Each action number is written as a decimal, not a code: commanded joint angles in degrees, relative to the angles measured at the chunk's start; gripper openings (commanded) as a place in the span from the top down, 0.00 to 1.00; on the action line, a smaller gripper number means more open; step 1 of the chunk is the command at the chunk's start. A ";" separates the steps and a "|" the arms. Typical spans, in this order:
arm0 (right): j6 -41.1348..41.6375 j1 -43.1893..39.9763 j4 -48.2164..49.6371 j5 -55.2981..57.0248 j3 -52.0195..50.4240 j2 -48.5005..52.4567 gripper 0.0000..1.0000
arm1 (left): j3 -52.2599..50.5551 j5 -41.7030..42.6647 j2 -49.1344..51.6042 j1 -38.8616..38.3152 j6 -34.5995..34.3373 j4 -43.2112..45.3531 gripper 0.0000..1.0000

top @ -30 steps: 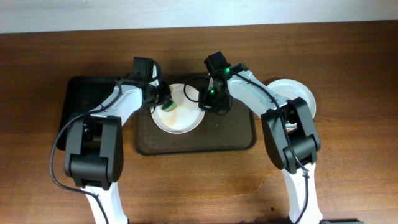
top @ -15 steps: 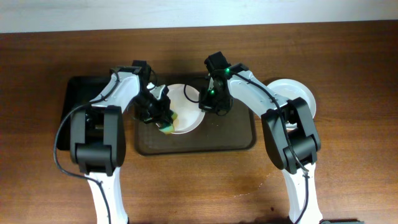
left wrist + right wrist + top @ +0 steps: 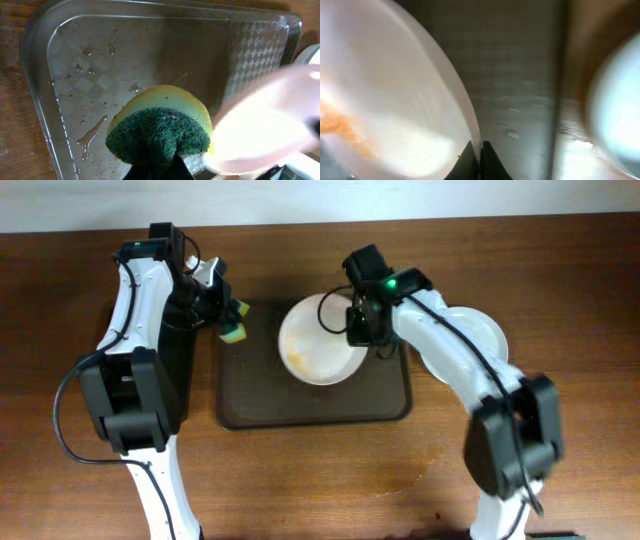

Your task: Clean dirty plates on tray and stack at the side

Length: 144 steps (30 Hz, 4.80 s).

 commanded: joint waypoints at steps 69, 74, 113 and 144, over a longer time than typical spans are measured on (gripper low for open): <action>-0.04 -33.88 0.96 -2.49 -15.76 -22.38 0.28 | 15.19 -32.37 -0.87 9.42 -5.29 -21.92 0.99; -0.24 -33.90 0.98 -2.49 -15.76 -22.16 0.27 | -0.35 -32.37 -0.87 9.99 -5.29 -11.26 0.99; -23.82 -31.89 -14.58 -19.50 -11.39 -56.57 0.02 | 26.38 -28.28 -10.75 3.37 -5.27 -21.68 0.01; -23.76 -24.09 55.65 -14.27 -97.04 -112.19 0.02 | 26.38 -28.28 -10.75 3.37 -5.27 -21.68 0.01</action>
